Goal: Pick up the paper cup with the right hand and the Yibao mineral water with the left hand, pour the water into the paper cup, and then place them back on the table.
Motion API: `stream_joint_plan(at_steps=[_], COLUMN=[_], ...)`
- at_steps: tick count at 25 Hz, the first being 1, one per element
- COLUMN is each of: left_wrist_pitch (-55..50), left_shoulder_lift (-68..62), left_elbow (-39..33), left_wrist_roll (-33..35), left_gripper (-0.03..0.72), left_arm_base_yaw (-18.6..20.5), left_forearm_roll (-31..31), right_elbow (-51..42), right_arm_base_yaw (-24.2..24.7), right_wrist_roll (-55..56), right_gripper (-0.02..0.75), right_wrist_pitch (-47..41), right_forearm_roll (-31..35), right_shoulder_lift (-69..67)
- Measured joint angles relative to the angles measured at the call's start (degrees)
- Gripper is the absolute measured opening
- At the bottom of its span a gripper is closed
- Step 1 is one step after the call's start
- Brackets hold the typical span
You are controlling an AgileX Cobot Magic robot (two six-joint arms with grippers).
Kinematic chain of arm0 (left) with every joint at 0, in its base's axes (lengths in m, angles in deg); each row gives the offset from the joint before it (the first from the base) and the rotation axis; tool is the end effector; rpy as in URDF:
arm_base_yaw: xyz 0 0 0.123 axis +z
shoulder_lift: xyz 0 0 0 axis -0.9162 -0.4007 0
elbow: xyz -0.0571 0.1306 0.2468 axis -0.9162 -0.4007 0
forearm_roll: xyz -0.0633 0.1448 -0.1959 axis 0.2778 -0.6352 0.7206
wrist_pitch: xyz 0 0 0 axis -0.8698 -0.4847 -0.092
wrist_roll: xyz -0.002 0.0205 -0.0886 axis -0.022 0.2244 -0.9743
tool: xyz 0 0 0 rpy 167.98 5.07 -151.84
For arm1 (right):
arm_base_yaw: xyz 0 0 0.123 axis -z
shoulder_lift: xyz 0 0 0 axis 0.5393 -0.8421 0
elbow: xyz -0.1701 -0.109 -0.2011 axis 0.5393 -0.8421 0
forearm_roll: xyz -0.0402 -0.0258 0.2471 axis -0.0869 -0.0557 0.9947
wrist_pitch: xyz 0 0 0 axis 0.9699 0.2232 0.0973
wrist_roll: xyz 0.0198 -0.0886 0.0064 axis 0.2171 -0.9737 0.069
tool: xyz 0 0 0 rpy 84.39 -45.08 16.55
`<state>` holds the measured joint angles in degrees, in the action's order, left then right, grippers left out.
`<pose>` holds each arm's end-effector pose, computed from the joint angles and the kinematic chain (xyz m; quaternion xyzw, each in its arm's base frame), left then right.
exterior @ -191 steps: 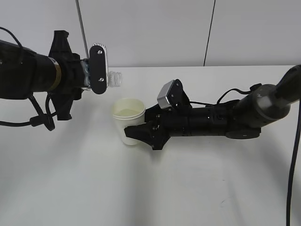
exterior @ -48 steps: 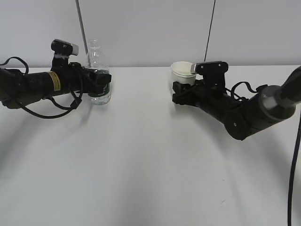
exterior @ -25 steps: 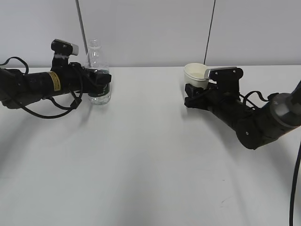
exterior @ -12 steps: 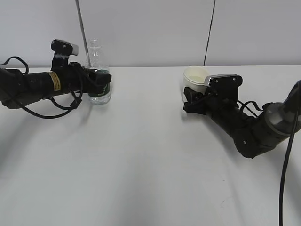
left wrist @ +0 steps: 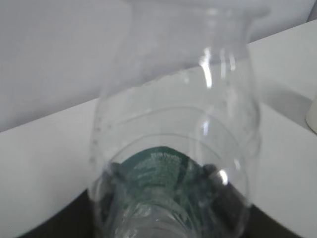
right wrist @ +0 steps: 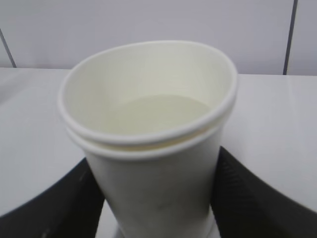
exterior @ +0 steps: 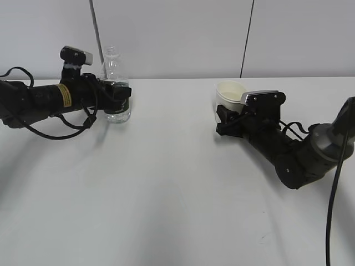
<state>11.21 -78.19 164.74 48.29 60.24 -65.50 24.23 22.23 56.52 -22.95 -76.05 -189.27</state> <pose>0.4596 -0.1021 0.1168 0.2711 0.7571 -0.2374 0.5450 0.4230 0.0855 0.0496 -0.0742 0.7518 0.1110 0.6458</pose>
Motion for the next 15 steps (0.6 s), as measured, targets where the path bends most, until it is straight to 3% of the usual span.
stream_joint_plan(at_steps=[15], left_wrist_pitch=[0.00], left_shoulder_lift=[0.00], left_elbow=[0.00], left_wrist_roll=[0.00], left_gripper=[0.312], left_arm_base_yaw=[0.00], left_forearm_roll=[0.00], right_elbow=[-0.13], right_arm_base_yaw=[0.00], right_wrist_roll=[-0.37], right_gripper=[0.485], right_wrist_pitch=[0.09], right_forearm_roll=[0.07], right_shoulder_lift=[0.00])
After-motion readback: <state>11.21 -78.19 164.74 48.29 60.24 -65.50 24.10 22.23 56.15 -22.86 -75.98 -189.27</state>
